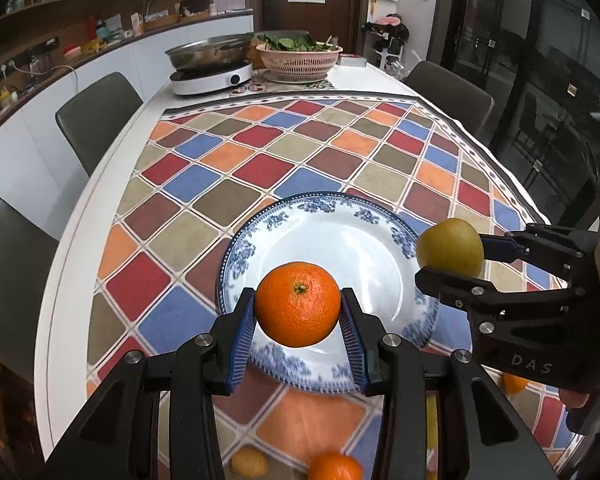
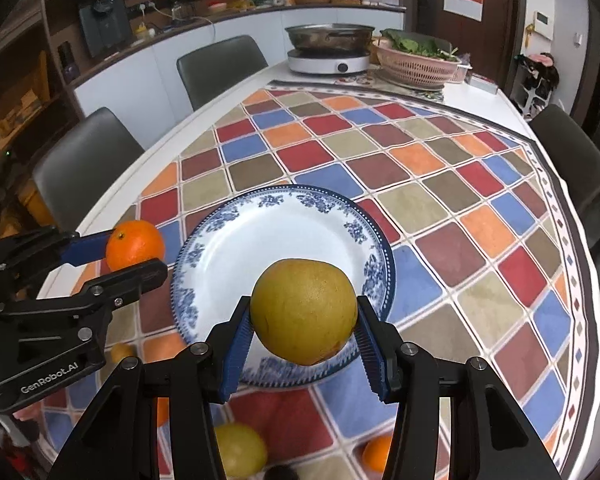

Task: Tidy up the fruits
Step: 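Carry the tangerine and pomelo onto the blue-rimmed plate and open both grippers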

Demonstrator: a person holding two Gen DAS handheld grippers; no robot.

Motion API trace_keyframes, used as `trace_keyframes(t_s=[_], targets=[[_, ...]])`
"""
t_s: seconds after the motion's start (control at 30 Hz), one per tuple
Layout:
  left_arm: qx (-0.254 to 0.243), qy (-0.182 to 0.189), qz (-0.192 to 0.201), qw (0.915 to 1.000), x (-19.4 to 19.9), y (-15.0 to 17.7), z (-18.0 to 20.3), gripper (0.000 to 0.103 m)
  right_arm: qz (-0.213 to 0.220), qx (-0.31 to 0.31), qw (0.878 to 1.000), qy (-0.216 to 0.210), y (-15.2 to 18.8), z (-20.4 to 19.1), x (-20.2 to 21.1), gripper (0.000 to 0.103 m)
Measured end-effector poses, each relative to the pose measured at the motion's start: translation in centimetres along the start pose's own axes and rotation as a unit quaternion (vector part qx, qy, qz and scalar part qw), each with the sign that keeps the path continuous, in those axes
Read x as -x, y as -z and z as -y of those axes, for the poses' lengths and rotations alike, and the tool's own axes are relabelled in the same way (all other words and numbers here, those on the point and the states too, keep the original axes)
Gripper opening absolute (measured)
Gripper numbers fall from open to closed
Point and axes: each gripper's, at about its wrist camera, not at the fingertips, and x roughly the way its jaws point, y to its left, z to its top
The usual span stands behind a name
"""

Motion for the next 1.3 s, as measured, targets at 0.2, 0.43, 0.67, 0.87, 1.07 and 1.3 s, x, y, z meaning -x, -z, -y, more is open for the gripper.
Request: trace_keyframes(t_s=[0.2, 0.43, 0.67, 0.87, 1.07, 1.3], targets=[[-0.003, 0.002, -0.018, 0.9998, -3.4, -1.4, -0.9, 0.041, -0.02, -0.005, 1.0, -0.001, -1.7, 0.9, -3.1, 0.05], [0.013, 0.01, -0.046, 0.9988, -7.0, -2.4, -2.1, 0.041, -0.051, -0.018, 0.999, -0.008, -3.3, 2.1, -6.7, 0.05], [0.023, 0.022, -0.079, 0.9963, -9.7, -3.3, -2.8, 0.041, -0.073, -0.026, 0.997, -0.011, -4.4, 2.8, -9.3, 0.05], [0.019, 0.017, -0.096, 0.9951, -10.6, -3.4, -2.7, 0.041, -0.081, -0.034, 0.996, -0.015, -4.6, 3.1, -10.0, 0.05], [0.012, 0.006, -0.083, 0.9965, -9.4, -3.5, -2.6, 0.054, -0.068, -0.043, 0.997, -0.02, -4.7, 3.4, -9.3, 0.051], [0.025, -0.006, -0.052, 0.9983, -5.4, -2.9, -2.4, 0.054, -0.034, -0.036, 0.999, 0.004, -4.5, 3.0, -5.5, 0.051]])
